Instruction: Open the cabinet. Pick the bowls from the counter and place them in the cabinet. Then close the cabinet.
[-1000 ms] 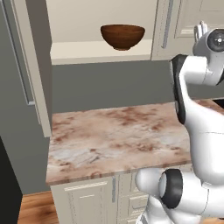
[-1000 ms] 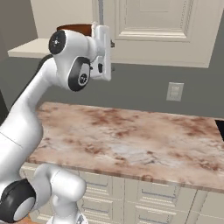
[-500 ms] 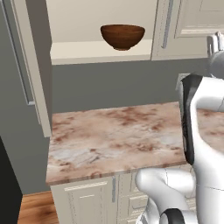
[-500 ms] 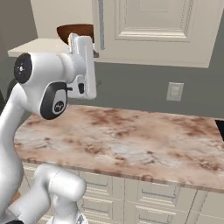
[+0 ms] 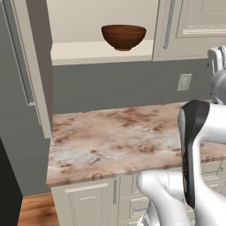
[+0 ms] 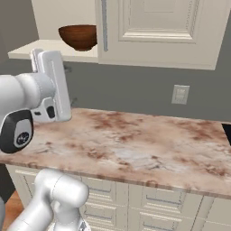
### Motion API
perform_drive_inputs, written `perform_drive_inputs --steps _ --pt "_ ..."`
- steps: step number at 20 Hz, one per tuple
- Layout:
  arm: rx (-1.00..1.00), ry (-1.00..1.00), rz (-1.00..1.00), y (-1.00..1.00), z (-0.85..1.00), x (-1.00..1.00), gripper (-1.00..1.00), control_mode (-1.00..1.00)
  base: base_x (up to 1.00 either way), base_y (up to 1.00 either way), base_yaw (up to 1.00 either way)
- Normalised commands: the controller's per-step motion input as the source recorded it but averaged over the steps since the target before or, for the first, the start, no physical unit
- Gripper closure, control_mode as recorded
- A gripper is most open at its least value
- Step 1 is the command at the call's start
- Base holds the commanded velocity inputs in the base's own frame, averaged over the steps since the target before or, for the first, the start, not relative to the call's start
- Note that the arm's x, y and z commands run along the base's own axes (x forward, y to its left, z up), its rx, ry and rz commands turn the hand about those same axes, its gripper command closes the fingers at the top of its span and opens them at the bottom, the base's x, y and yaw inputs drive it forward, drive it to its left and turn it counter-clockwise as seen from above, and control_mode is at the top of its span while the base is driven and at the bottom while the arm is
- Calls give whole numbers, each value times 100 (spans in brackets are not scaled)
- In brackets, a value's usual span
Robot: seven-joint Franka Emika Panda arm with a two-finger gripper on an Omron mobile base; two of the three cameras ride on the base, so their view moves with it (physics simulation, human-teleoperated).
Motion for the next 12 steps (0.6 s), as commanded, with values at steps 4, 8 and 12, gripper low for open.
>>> perform_drive_inputs --steps 4,8,12 --pt "0 0 5 61 0 -69 -100 -100 0 0 0" --pt "0 0 3 60 0 -54 -100 -100 0 0 0" --pt "0 0 1 59 0 -39 -100 -100 0 0 0"
